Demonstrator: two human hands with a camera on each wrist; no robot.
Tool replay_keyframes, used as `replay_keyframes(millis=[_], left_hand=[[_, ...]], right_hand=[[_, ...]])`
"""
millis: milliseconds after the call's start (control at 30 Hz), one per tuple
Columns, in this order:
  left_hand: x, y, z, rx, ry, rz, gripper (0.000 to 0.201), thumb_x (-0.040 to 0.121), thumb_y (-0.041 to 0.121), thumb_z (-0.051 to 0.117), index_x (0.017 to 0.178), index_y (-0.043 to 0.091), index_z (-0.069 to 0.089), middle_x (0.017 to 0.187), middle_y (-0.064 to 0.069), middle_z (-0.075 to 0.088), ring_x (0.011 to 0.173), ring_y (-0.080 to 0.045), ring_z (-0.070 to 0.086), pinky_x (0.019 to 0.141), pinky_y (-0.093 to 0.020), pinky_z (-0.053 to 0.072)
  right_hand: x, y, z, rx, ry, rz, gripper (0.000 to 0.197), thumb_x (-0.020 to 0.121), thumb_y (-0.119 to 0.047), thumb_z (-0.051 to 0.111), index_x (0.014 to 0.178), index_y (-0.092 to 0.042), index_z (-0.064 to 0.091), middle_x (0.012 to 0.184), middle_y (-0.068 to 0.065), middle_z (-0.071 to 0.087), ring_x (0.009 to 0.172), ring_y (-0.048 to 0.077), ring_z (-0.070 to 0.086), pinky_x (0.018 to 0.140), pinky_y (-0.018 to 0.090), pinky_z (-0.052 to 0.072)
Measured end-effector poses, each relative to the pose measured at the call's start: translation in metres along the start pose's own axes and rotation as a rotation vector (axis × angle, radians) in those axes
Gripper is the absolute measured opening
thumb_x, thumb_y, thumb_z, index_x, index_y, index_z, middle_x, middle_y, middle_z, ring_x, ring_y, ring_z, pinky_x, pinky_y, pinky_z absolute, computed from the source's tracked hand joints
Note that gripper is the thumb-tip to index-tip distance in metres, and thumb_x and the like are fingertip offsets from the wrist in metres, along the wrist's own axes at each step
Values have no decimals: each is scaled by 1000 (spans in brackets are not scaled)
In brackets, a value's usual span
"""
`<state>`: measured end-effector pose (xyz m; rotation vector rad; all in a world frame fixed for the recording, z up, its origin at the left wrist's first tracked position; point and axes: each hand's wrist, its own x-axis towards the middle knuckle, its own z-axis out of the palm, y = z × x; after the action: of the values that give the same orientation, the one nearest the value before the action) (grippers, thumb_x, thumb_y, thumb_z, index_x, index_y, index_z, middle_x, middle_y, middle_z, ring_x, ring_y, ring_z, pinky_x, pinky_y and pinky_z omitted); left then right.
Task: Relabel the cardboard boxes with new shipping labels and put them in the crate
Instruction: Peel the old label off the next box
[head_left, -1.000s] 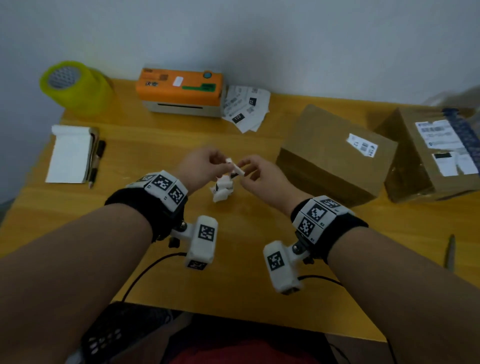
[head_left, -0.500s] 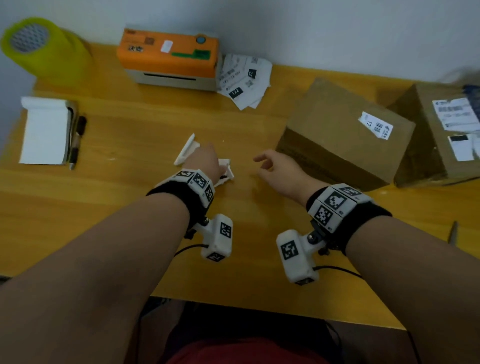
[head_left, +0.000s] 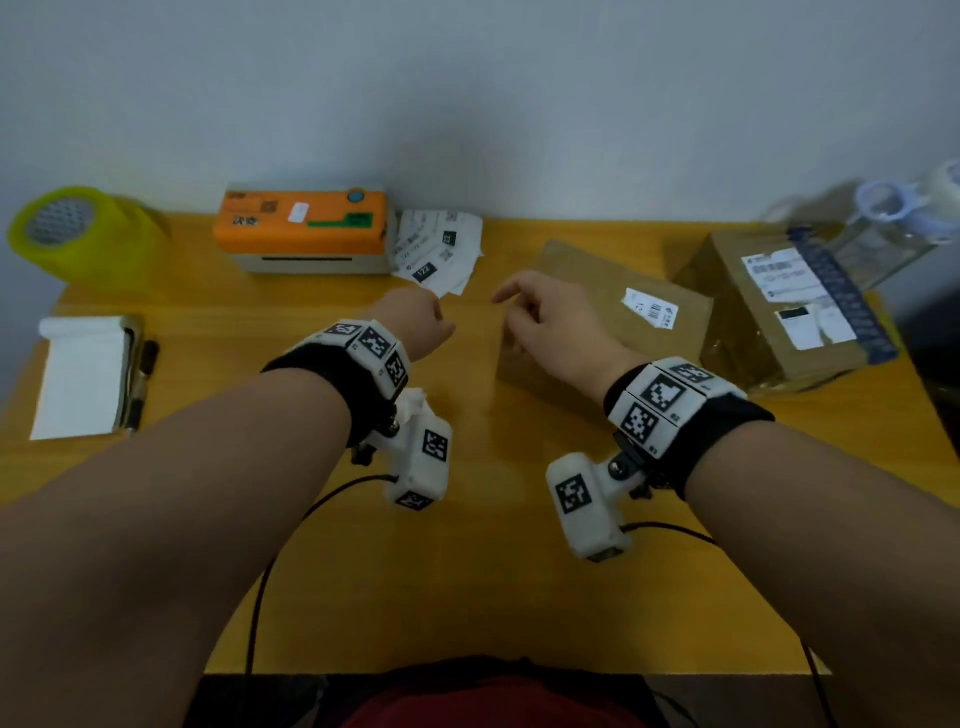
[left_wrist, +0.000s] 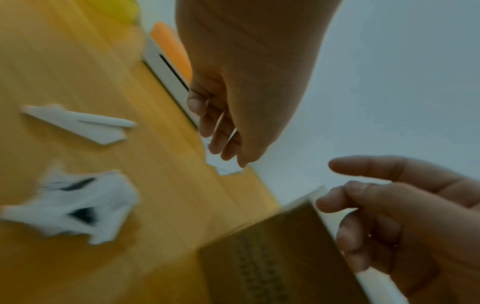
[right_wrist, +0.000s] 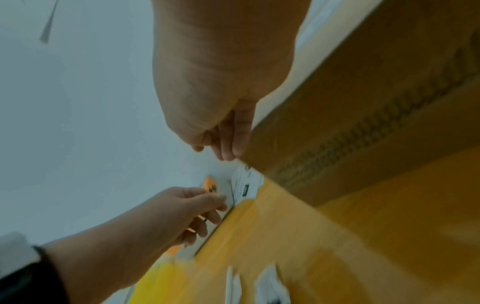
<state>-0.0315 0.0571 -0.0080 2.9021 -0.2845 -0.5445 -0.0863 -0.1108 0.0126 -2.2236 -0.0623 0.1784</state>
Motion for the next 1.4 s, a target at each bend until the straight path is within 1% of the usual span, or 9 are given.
replay_keyframes(millis=[100, 167, 267, 367, 533, 633, 867, 1133, 1400], left_hand=[[7, 28, -12, -174, 133, 107, 36, 94, 34, 48, 114, 5, 59, 115, -13, 59, 101, -26, 57, 81, -32, 43], [12, 47, -15, -259, 159, 186, 46, 95, 37, 48, 133, 12, 46, 134, -11, 45, 116, -27, 51, 96, -35, 40], [18, 67, -10, -71, -17, 282, 68, 92, 52, 44, 149, 28, 15, 158, -6, 6, 141, -32, 21, 114, -46, 25], [20, 75, -7, 147, -92, 318, 71, 89, 62, 40, 149, 34, 14, 158, -3, -11, 145, -30, 2, 117, -49, 14], [18, 80, -13, 191, -30, 397, 73, 85, 60, 50, 139, 14, 32, 157, -9, 12, 142, -29, 19, 113, -44, 23], [14, 75, -14, 184, -7, 396, 69, 76, 68, 55, 118, 15, 42, 122, -8, 54, 104, -24, 51, 88, -37, 43], [2, 72, -19, 305, -173, 355, 99, 74, 69, 55, 148, 38, -5, 133, -9, 48, 114, -27, 52, 90, -40, 46], [-5, 76, -26, 140, -188, 355, 62, 89, 43, 56, 143, 29, 29, 126, -5, 56, 106, -20, 55, 87, -33, 44], [2, 87, -33, 187, -270, 352, 76, 87, 39, 61, 149, 32, 17, 143, -7, 42, 125, -25, 46, 100, -35, 38]], right_hand=[[-2, 10, -26, -57, 219, 60, 21, 94, -16, 47, 110, -20, 60, 81, -2, 63, 72, 18, 60, 67, 36, 53], [-5, 23, -44, -284, 338, 136, 23, 92, -19, 48, 112, -16, 60, 98, 3, 62, 93, 21, 58, 82, 39, 50], [-15, 45, -67, -670, 362, 378, 36, 92, -34, 49, 117, -11, 57, 122, 13, 51, 116, 31, 45, 97, 44, 38], [-31, 61, -79, -671, 319, 585, 48, 92, -48, 47, 122, -11, 53, 132, 17, 42, 125, 35, 36, 101, 49, 32], [-37, 71, -79, -375, 236, 447, 51, 96, -37, 49, 141, -15, 38, 131, 15, 51, 120, 32, 49, 96, 41, 42], [-30, 65, -77, -307, 227, 409, 37, 94, -30, 55, 129, -20, 48, 123, 10, 60, 111, 29, 56, 88, 38, 46], [-15, 51, -58, -543, 218, 230, 25, 95, -29, 50, 118, -25, 59, 124, 6, 54, 117, 28, 42, 94, 39, 37], [-5, 44, -52, -395, 84, 203, 32, 96, -20, 47, 125, -26, 59, 106, 3, 38, 100, 26, 50, 93, 39, 46], [4, 38, -65, -413, -8, 191, 23, 95, -19, 51, 113, -23, 65, 110, 6, 42, 93, 22, 53, 81, 24, 39]])
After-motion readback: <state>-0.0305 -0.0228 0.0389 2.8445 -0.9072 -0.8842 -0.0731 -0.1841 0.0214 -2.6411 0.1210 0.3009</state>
